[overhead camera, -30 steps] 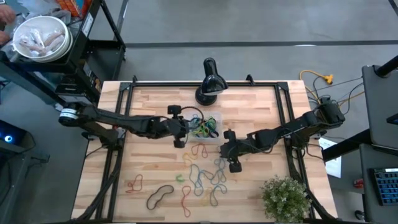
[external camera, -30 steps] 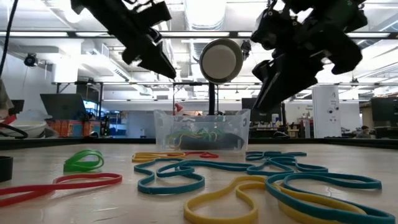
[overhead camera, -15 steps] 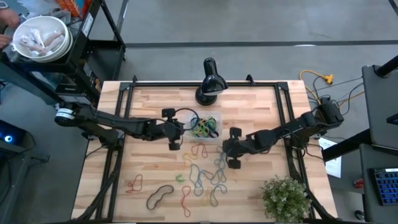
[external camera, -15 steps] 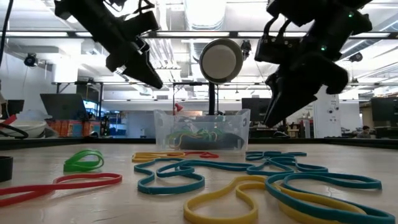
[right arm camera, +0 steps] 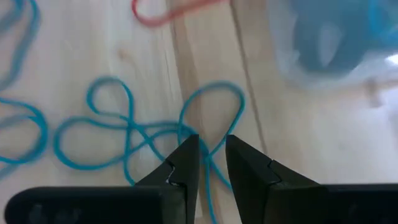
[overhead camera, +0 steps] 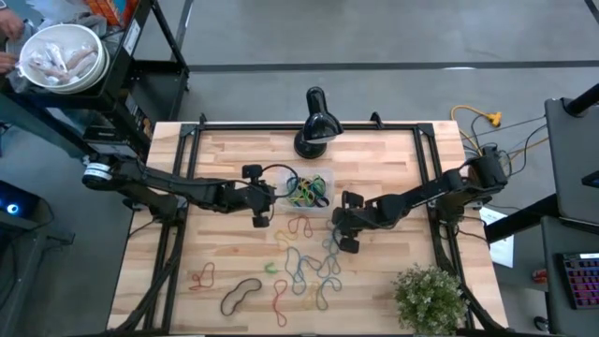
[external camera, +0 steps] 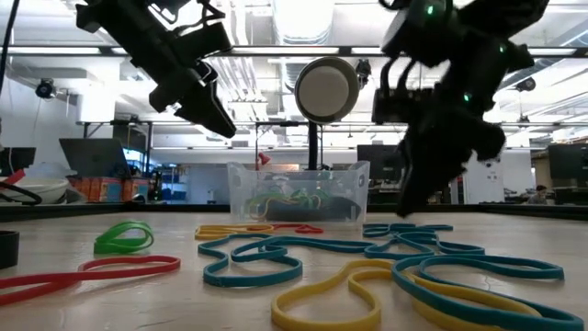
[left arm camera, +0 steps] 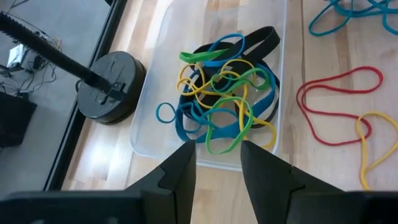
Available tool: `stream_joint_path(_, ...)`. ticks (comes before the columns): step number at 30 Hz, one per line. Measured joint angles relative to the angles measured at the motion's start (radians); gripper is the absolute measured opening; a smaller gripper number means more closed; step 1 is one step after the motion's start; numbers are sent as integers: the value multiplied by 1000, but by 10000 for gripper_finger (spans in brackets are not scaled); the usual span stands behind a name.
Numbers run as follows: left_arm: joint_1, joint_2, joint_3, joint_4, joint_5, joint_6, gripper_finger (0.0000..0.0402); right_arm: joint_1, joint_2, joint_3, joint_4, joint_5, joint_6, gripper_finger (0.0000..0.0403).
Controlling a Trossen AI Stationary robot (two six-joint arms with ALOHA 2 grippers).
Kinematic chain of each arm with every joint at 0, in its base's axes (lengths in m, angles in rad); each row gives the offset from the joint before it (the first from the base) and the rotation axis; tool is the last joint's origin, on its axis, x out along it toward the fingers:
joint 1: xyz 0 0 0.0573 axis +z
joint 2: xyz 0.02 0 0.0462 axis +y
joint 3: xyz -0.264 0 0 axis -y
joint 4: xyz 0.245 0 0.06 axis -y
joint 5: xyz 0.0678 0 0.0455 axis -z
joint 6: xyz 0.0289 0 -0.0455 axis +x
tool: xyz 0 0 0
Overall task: Pick and place rubber bands into bin
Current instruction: Put the blue rubber band into the transparent bin
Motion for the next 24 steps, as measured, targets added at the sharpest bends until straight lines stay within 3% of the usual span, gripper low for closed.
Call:
stream_joint_path(7,0,0,0,0,0,0,112,-3,49,5,9,2,28,73)
stream_joint_path(24,-3,0,0,0,0,0,112,-15,28,1,0,5,115,72)
